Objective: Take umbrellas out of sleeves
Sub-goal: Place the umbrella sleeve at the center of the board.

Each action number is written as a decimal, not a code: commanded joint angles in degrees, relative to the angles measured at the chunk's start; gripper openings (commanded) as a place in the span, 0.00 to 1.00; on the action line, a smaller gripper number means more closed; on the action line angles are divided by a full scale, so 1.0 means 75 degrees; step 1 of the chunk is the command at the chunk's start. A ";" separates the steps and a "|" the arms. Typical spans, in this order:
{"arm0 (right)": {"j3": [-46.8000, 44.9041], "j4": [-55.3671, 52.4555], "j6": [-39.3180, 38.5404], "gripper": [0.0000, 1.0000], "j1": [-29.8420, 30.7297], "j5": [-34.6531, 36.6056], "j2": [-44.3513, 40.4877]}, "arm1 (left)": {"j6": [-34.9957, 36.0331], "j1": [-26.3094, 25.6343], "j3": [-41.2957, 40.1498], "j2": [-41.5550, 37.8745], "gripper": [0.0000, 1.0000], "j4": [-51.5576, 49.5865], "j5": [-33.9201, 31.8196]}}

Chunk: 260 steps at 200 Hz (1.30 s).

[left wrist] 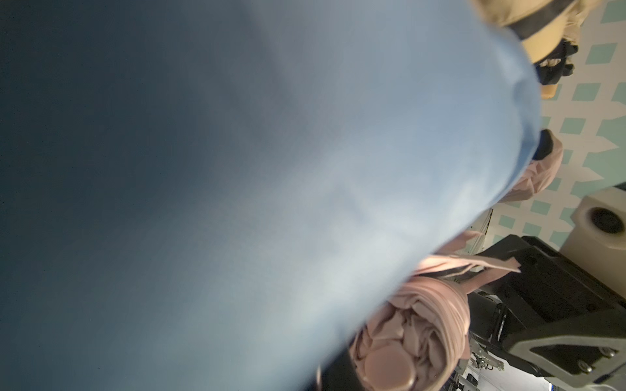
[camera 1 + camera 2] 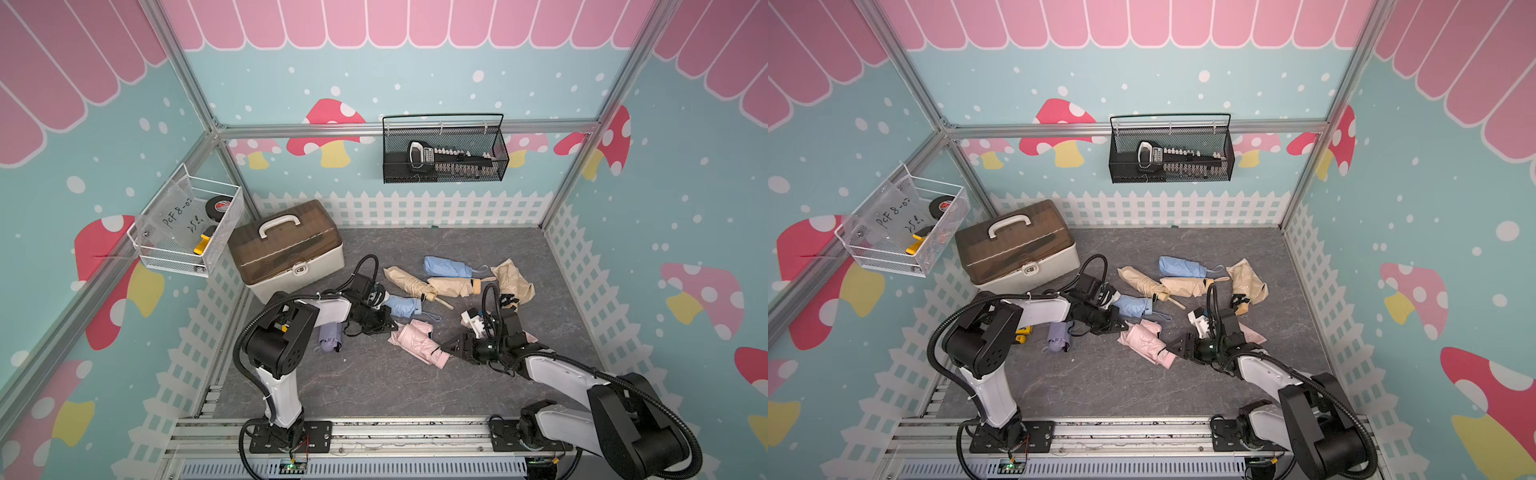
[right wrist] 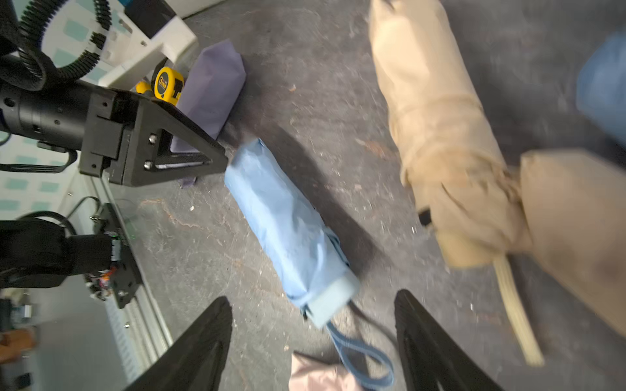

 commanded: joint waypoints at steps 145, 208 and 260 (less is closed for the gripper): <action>0.3472 -0.3581 -0.1521 0.76 0.0011 0.1760 -0.0542 | -0.1942 -0.2660 0.0996 0.0777 0.00 0.0314 -0.1111; 0.4117 -0.4729 -0.2272 0.81 0.0013 0.2478 0.0095 | -0.1671 -0.2387 0.0964 0.0285 0.53 -0.0109 -0.1511; 0.5292 -0.5627 -0.4314 0.81 0.0120 0.3559 0.1445 | -0.1316 -0.1753 0.0612 -0.0734 0.61 -0.0679 -0.1645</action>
